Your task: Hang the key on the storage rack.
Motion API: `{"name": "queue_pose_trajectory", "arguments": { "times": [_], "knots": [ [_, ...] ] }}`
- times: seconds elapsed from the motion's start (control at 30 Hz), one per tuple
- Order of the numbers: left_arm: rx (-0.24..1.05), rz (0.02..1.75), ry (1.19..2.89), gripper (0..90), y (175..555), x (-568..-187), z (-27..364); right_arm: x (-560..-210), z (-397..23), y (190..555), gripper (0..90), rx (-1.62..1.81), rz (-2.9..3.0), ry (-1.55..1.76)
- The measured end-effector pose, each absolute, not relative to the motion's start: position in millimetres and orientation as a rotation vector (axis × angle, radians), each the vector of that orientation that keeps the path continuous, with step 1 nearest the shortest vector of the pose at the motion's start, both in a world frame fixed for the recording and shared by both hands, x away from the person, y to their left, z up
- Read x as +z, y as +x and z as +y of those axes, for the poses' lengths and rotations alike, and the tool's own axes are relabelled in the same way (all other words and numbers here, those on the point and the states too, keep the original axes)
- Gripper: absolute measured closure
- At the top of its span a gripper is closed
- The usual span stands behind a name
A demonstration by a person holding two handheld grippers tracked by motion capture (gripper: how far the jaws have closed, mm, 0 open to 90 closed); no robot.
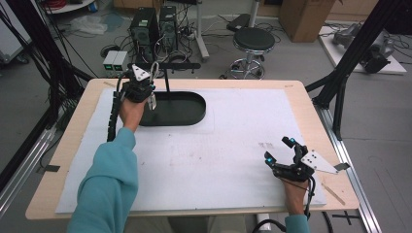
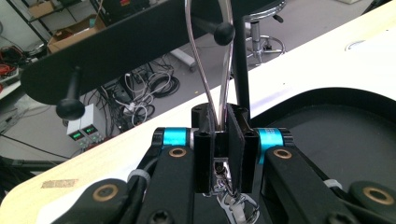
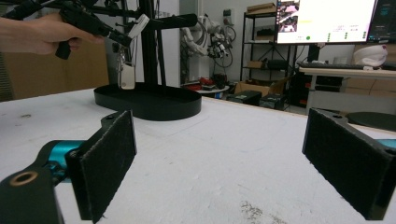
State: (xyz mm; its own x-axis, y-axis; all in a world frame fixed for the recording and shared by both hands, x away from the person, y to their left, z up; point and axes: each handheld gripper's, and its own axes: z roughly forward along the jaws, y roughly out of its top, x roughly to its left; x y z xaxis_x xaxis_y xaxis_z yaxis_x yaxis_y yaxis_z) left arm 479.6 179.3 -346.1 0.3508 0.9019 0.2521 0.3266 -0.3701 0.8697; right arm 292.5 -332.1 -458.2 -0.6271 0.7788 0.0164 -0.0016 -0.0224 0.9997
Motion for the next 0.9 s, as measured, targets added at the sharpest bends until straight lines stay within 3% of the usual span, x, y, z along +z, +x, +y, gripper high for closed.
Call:
{"name": "queue_pose_trajectory", "arguments": {
  "times": [0.67,0.73,0.83,0.9],
  "knots": [
    [0.936,1.083,1.932,80.3,485.7,-357.8,179.5,-458.3,-332.3,292.7,9.2,1.716,1.668,0.817],
    [0.911,1.077,1.927,72.5,486.0,-358.6,180.9,-458.3,-332.3,292.7,9.2,1.716,1.668,0.815],
    [0.879,1.093,1.896,45.7,486.8,-359.4,182.3,-458.3,-332.2,292.7,9.2,1.716,1.667,0.816],
    [0.93,1.037,1.884,31.2,484.9,-357.9,182.7,-458.3,-332.2,292.7,9.2,1.716,1.668,0.818]
  ]
}}
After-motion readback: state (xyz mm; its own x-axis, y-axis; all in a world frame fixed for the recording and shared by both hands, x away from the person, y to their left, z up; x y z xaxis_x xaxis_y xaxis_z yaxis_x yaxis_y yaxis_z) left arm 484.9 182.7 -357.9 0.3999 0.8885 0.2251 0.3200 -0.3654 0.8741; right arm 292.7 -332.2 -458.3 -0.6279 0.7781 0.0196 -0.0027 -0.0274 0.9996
